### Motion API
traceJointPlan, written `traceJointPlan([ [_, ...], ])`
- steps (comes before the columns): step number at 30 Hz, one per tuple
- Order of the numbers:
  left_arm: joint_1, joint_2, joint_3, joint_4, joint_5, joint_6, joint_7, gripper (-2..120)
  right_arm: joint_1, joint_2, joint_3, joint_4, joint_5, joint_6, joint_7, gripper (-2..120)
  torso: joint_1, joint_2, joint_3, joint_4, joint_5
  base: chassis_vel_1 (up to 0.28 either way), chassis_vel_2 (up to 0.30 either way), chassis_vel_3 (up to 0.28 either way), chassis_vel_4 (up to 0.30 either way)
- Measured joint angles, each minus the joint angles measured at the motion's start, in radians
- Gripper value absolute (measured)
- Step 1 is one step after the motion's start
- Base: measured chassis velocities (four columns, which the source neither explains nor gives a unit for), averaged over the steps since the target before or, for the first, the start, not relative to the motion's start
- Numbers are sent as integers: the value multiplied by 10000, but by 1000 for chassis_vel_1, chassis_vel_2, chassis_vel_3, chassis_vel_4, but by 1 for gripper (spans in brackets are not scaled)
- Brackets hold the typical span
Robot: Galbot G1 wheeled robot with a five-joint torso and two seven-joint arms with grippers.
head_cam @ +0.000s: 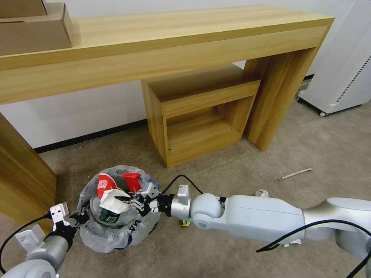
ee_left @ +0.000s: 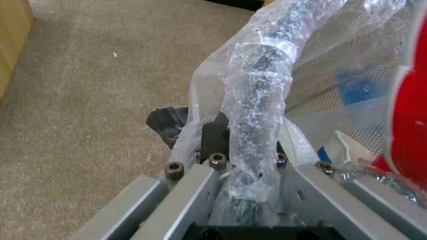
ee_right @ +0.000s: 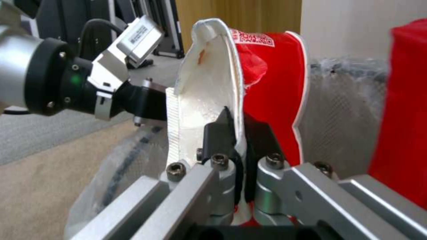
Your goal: Pick up the trash bin and place the garbage on the floor into it.
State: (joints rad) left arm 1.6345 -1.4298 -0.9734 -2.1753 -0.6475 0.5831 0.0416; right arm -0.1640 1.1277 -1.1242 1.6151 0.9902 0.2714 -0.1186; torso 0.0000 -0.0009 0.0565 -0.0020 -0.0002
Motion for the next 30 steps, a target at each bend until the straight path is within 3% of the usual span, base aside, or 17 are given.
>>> traceJointPlan([
  [6, 27, 17, -16, 40, -9, -44, 11, 1, -22, 122, -55, -115, -34, -55, 143, 10, 0, 0, 0, 0, 1, 0, 0, 0, 0],
  [17, 55, -68, 66, 74, 115, -68, 29, 1, -103, -636, 282, 602, -85, -92, 199, 55, 0, 0, -1, -1, 2, 0, 0, 0, 0],
  [22, 112, -88, 74, 44, 164, -75, 36, 1, -170, -878, 513, 987, -89, -81, 209, 69, 0, 0, -1, -1, 2, 0, 0, 0, 0],
  [25, 175, -106, 64, -48, 173, -89, 44, 1, -308, -977, 842, 1292, -81, -26, 218, 84, 0, 0, -1, -1, 2, 0, 0, 0, 0],
  [27, 191, -111, 58, -71, 175, -89, 45, 1, -330, -990, 917, 1358, -70, -11, 218, 86, 1, 0, 0, -2, 2, 0, 0, 0, 0],
  [30, 279, -130, -20, -195, 179, -89, 45, 1, -493, -1133, 1625, 1872, 121, 10, 218, 99, 0, 0, -1, 1, 3, 0, 0, 0, 0],
])
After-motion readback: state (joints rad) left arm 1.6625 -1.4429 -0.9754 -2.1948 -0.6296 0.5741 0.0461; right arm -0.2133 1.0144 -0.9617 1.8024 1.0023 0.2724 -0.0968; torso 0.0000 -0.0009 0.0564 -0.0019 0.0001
